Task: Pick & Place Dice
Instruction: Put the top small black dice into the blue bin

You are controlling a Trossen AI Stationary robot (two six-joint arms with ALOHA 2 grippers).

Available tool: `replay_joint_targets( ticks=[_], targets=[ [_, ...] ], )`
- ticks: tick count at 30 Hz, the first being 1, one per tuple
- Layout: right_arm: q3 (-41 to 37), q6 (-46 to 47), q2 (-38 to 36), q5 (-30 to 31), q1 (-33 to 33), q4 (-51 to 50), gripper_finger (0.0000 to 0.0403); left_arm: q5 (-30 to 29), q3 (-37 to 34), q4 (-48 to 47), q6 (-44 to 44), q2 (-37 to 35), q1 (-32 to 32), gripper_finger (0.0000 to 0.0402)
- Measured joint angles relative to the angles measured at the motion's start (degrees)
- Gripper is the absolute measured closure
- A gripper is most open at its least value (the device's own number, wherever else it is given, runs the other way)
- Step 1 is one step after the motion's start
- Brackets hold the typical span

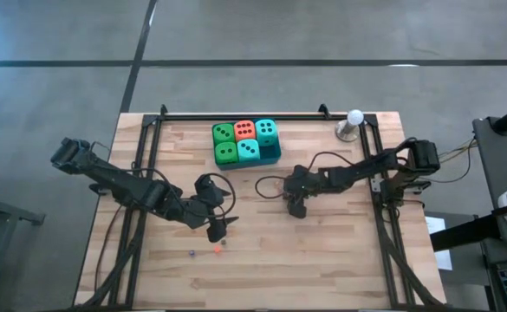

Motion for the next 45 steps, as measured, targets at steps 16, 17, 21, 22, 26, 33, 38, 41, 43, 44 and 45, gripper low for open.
replay_joint_targets(
  ticks=[16, 17, 21, 22, 26, 33, 38, 41, 43, 44, 45],
  targets=[
    [-0.12, 0.33, -1.08, -0.75, 0.06, -0.48, 0.0358, 0.00, 0.00, -0.01, -0.04, 0.00, 0.00, 0.0016],
    [-0.21, 0.78, -1.75, -1.13, 0.10, -1.14, 0.0357, 0.00, 0.02, -0.02, -0.04, 0.00, 0.00, 0.0017],
    [0.08, 1.14, -5.95, -1.51, 0.20, -4.22, 0.0349, 0.01, 0.00, -0.03, -0.09, 0.00, 0.00, 0.0020],
    [0.38, 1.14, -7.22, -1.36, 0.13, -5.78, 0.0349, 0.01, 0.01, -0.02, -0.16, 0.00, 0.00, 0.0020],
    [1.86, -0.36, -12.46, -0.87, 0.13, -10.16, 0.0347, 0.00, 0.00, -0.04, -0.17, 0.00, 0.00, 0.0018],
    [5.95, -3.32, -18.21, 4.21, -0.65, -9.95, 0.0346, 0.00, 0.00, -0.18, -0.17, 0.00, 0.02, 0.0019],
    [8.65, -5.03, -17.46, 5.53, -4.74, -9.95, 0.0345, 0.00, 0.00, -0.17, -0.15, 0.00, 0.02, 0.0019],
    [9.95, -5.12, -15.04, 5.14, -8.13, -8.24, 0.0345, 0.00, 0.01, -0.19, -0.13, 0.02, 0.02, 0.0016],
    [10.95, -4.88, -12.65, 4.44, -10.55, -7.75, 0.0345, 0.00, 0.01, -0.20, -0.11, 0.00, 0.02, 0.0015],
    [11.61, -4.79, -11.18, 3.79, -11.77, -7.75, 0.0345, 0.00, 0.02, -0.20, -0.07, 0.01, 0.02, 0.0015],
    [12.53, -4.65, -9.63, 2.85, -12.89, -7.72, 0.0345, 0.00, 0.00, -0.22, 0.04, 0.02, 0.02, 0.0016]
  ],
)
